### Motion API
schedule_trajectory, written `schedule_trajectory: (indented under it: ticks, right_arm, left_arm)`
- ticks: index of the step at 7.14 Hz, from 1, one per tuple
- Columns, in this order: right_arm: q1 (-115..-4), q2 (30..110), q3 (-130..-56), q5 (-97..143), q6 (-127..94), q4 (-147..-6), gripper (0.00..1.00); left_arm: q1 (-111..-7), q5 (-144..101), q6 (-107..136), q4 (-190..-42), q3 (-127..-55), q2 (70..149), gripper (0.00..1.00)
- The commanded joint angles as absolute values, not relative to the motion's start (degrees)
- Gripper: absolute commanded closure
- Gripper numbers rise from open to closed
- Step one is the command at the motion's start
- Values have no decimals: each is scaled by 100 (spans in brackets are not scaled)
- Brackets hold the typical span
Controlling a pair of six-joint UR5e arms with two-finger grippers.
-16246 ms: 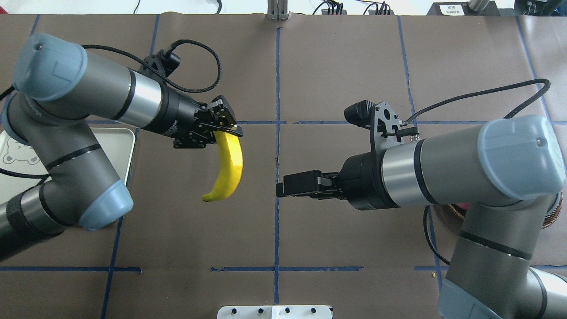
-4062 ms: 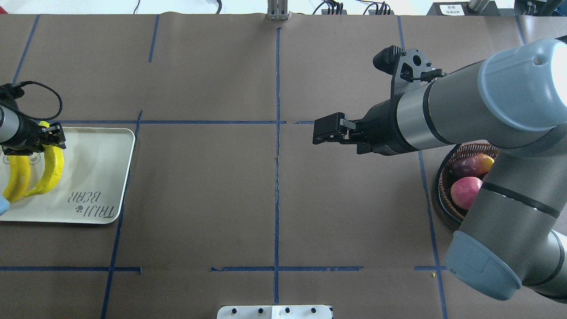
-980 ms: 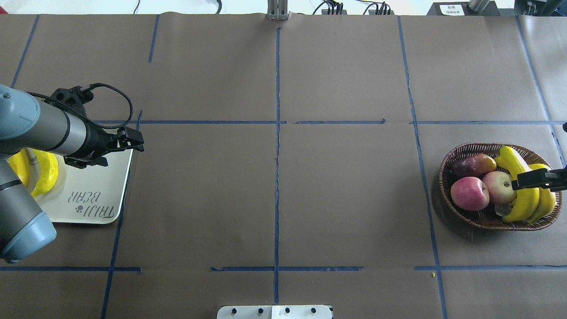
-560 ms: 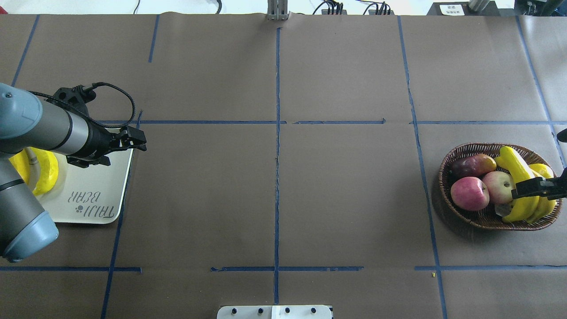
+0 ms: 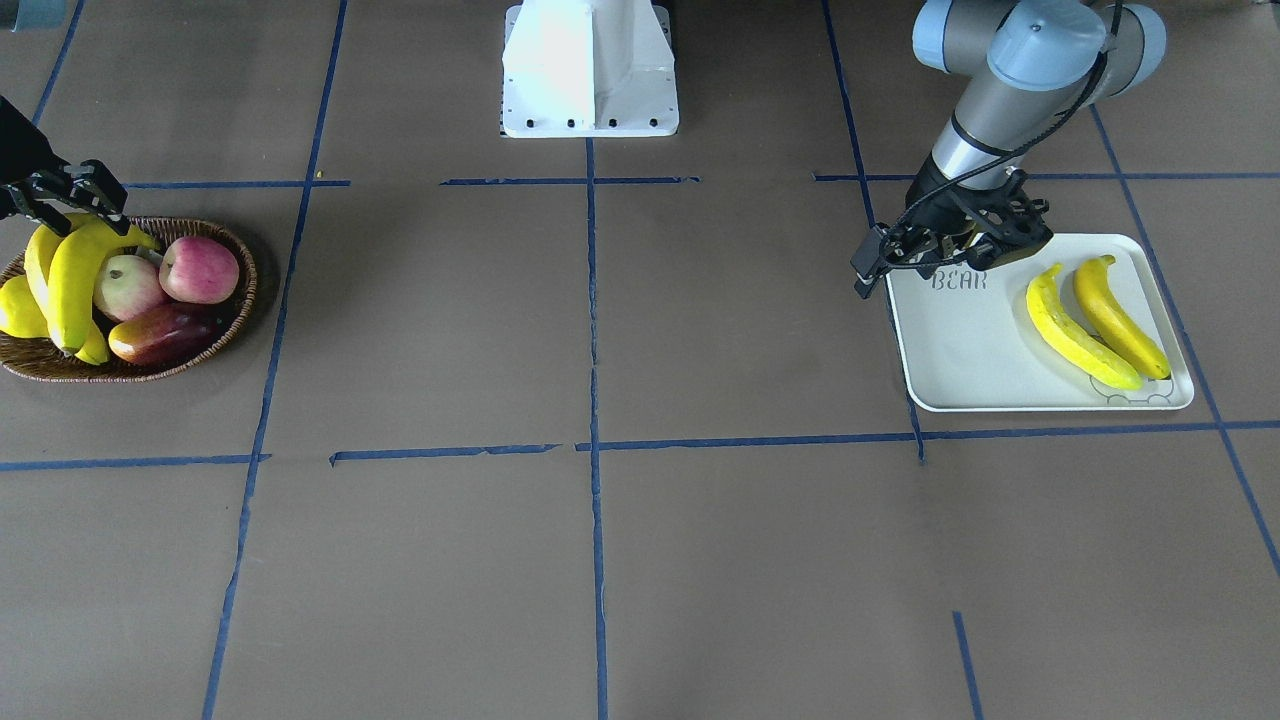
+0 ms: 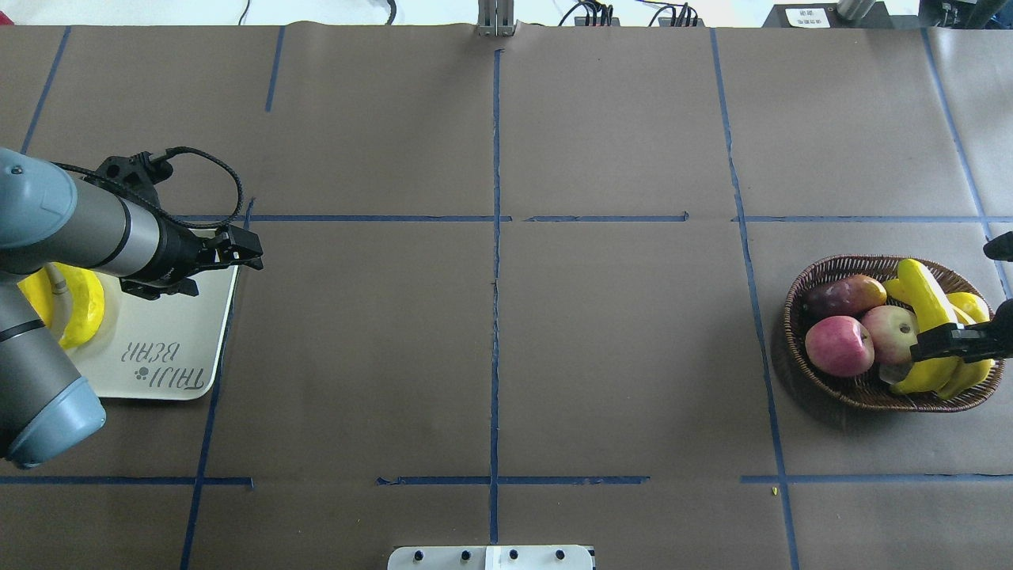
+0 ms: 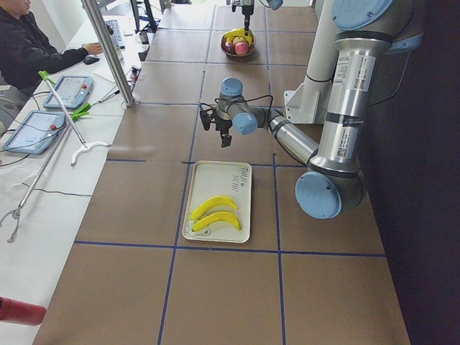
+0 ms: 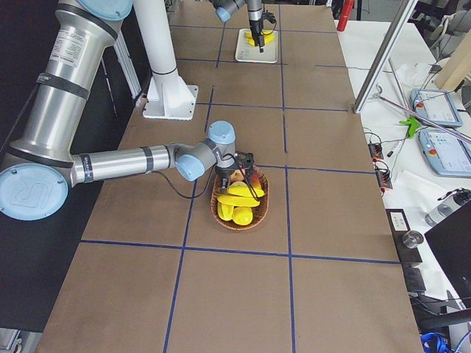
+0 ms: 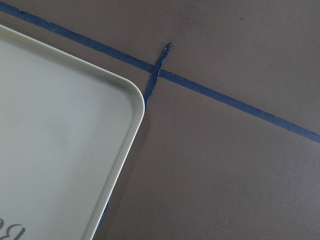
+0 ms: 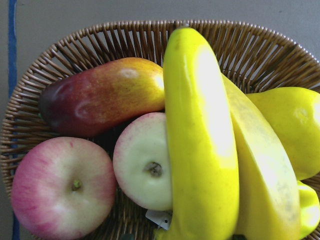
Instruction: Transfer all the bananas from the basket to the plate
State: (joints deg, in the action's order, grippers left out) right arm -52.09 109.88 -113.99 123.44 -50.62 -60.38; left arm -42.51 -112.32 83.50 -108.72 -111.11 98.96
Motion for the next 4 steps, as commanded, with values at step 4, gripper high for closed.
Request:
schedule_trajectory:
  ticks: [4]
  right_arm:
    - [-5194,10925,-11303,12243,-5027,-6038,44]
  left_arm:
    - [-4228,-11224,8350,-10872,-11109,9896,0]
